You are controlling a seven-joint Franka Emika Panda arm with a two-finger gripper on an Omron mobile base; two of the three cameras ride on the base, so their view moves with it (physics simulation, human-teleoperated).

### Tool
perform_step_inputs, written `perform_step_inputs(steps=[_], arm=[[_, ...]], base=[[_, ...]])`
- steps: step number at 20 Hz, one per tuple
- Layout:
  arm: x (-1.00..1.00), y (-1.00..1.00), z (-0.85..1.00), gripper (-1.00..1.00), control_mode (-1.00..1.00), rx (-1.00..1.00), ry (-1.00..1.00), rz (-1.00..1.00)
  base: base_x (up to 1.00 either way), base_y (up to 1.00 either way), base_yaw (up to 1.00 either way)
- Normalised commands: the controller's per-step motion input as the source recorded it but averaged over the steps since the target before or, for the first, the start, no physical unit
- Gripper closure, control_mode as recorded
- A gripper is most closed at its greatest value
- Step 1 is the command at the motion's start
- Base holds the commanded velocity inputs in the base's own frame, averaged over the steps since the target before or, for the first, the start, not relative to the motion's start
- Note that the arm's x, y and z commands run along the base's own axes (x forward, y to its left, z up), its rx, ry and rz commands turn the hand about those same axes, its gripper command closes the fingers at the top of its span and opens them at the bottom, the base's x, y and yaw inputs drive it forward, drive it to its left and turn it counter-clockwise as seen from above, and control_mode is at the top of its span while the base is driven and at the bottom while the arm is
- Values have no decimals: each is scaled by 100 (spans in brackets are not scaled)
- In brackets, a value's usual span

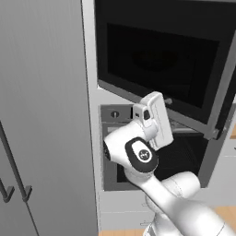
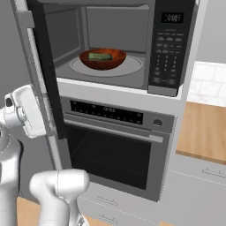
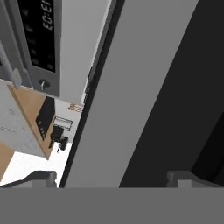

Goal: Pick the cucumber from the sink and place it in the bowl. Then pick the bowl and place it in the microwave. Then close the microwave door and press the start button.

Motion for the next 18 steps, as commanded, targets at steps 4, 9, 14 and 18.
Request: perform_step_inputs(steps=[4,9,14,18], arm=[[42,-85,46,-100,-100,15,0,28],[65,-57,75,-100,-100,18,14,14],[68,-40,62,-100,-100,7,33,8],[64,-22,36,-100,-100,0,40,11]], base=[[0,0,0],[0,0,0],[0,0,0],[0,0,0]])
